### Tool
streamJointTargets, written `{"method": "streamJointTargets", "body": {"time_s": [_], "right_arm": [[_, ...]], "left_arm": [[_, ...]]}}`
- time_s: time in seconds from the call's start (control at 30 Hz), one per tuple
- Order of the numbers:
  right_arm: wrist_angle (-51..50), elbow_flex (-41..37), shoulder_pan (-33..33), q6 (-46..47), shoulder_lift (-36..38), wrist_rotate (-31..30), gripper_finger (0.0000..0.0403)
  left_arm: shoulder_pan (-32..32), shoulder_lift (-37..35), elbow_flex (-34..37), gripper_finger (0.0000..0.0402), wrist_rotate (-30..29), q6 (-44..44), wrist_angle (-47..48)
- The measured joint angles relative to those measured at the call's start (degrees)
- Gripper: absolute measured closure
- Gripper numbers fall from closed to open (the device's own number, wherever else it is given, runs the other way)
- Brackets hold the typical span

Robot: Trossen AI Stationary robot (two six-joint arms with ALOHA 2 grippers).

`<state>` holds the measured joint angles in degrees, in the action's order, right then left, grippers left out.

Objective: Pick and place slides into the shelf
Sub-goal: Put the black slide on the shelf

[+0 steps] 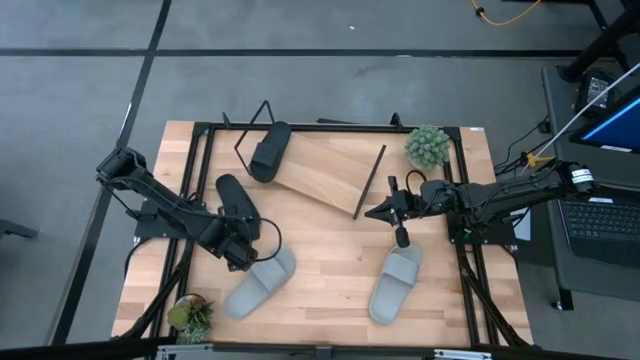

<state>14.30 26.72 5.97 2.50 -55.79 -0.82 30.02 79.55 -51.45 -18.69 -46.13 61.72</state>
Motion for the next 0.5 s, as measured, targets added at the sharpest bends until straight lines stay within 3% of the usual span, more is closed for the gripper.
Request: {"method": "streamJointTargets", "body": {"time_s": [0.5], "right_arm": [[0.0, 0.0, 0.0, -0.1, 0.0, 0.0, 0.0395]], "left_arm": [[-0.6, 0.0, 7.9, 0.0283, -0.2, -0.2, -14.2]]}}
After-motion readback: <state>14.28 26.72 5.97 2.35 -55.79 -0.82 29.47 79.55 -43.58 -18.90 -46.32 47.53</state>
